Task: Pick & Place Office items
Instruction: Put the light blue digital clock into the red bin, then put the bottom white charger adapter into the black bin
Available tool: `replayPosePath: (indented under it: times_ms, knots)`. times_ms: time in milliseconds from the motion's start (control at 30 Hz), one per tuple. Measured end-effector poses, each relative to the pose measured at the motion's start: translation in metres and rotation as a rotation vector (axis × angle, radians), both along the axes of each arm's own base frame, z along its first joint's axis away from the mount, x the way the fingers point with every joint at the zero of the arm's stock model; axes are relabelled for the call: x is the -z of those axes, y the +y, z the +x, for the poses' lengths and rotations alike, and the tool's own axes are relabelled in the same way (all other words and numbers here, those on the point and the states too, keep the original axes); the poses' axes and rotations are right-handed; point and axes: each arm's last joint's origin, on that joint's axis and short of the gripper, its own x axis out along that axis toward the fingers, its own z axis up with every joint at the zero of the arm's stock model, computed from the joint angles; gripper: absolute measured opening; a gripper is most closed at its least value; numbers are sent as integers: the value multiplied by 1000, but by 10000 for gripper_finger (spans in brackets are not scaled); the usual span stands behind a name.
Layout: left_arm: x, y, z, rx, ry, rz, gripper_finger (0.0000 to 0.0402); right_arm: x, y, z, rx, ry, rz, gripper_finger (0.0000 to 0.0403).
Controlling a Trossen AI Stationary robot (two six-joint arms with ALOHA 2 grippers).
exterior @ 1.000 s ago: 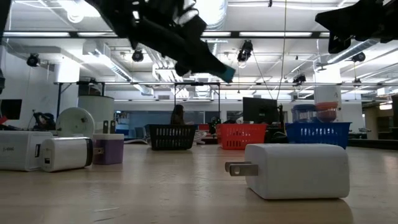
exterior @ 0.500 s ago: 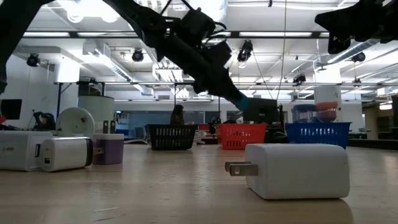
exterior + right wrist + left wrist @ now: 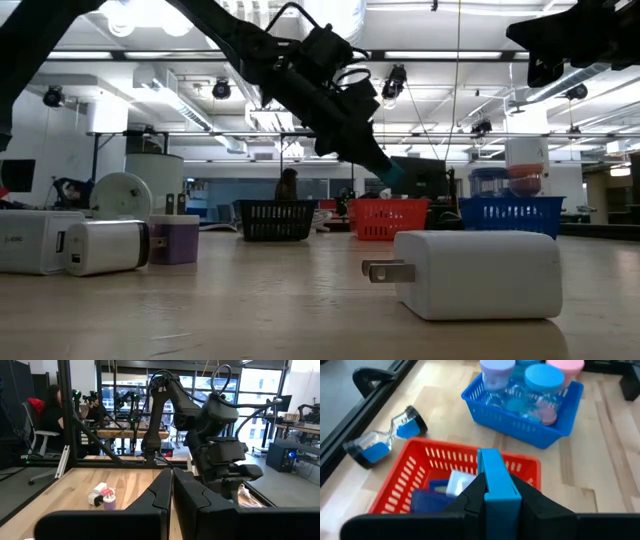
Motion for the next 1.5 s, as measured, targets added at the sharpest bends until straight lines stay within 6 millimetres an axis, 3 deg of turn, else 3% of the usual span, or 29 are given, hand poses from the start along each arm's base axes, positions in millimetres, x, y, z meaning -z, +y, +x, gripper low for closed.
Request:
replayPosePath:
  times_ms: [667, 933, 1300, 1500]
  knots:
    - [29, 27, 27, -72, 121, 51, 58, 0, 0, 1, 2, 5, -12, 11]
    - [33, 28, 29, -61, 145, 33, 61, 0, 0, 1, 4, 6, -34, 11]
    - [37, 24, 26, -46, 194, 18, 140, 0, 0, 1, 4, 6, -34, 11]
    - [6, 16, 21, 2, 146, 44, 188, 0, 0, 1, 4, 6, -34, 11]
